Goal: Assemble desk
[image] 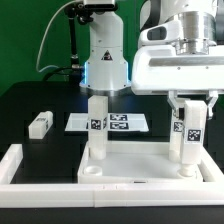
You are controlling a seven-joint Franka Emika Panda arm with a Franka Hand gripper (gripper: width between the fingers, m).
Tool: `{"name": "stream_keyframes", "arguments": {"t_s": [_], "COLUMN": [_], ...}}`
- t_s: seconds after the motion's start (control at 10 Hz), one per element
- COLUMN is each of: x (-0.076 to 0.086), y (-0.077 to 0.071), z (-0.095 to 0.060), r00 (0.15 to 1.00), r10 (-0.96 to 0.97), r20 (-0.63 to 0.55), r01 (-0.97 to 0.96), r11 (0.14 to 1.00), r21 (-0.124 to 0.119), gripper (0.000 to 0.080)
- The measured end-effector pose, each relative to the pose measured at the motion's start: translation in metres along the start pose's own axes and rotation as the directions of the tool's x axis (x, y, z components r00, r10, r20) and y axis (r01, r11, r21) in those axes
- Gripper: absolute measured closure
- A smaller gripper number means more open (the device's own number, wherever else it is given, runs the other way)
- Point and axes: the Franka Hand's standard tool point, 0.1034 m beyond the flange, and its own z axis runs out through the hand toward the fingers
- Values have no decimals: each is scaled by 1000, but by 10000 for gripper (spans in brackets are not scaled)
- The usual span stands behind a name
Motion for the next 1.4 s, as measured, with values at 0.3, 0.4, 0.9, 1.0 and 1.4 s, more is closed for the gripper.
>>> {"name": "stream_keyframes", "arguments": {"t_s": [0.3, 0.4, 0.9, 1.0, 1.4], "x": [1, 1, 4, 4, 4], "y": [2, 4, 7, 9, 5], "z": [0, 1, 0, 0, 3], "r00": [1000, 1000, 999, 998, 996], "r10": [-18, -23, -50, -62, -74], "r20": [0, -1, -2, -3, -45], "r01": [18, 23, 50, 62, 73], "r11": [1000, 1000, 999, 998, 997], "r21": [-2, -4, -6, -8, -4], "gripper": [511, 511, 511, 511, 511]}}
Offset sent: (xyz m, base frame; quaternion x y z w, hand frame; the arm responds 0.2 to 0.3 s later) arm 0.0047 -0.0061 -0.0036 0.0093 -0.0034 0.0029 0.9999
